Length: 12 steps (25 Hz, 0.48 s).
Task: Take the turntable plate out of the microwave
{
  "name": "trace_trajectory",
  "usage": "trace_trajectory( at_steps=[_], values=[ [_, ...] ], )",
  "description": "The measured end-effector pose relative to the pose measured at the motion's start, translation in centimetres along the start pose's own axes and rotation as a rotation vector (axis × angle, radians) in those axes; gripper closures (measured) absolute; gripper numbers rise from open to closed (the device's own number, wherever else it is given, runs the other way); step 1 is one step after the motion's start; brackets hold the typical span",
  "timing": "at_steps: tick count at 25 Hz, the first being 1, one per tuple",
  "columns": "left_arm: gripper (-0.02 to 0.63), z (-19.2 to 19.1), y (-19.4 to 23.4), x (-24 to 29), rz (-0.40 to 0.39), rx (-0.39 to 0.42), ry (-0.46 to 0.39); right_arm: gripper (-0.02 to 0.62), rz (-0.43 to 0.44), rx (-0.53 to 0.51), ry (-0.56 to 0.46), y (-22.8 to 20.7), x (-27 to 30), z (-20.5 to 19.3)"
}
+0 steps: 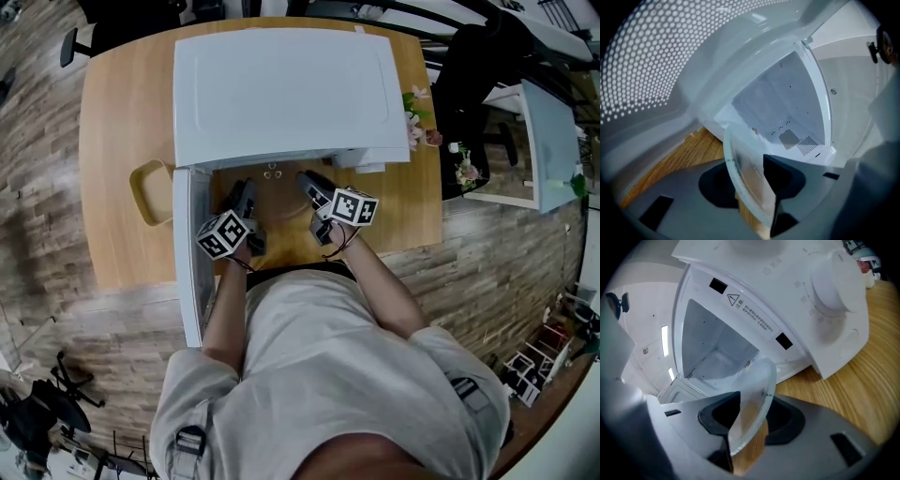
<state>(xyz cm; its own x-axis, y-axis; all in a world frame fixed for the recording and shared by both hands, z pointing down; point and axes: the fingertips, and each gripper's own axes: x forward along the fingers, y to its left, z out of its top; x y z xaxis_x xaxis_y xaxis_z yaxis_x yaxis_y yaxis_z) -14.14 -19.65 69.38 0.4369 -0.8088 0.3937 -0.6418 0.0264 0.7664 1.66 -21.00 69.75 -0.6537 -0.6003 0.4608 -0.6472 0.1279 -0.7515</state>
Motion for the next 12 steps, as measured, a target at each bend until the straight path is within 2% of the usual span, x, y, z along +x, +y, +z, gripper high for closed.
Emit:
trace_trajectory(
  at_steps=[5, 12],
  values=[
    [0.436, -0.6, -0.1, -0.9, -0.01, 0.011, 0.019, 0.434, -0.014, -0.004, -0.035, 0.3, -1.3, -0.6],
    [0.44, -1.6, -1.1, -1.5, -0.043, 0.008, 0.022, 0.443, 0.011, 0.009, -0.056, 0.3, -2.9, -1.0]
  ],
)
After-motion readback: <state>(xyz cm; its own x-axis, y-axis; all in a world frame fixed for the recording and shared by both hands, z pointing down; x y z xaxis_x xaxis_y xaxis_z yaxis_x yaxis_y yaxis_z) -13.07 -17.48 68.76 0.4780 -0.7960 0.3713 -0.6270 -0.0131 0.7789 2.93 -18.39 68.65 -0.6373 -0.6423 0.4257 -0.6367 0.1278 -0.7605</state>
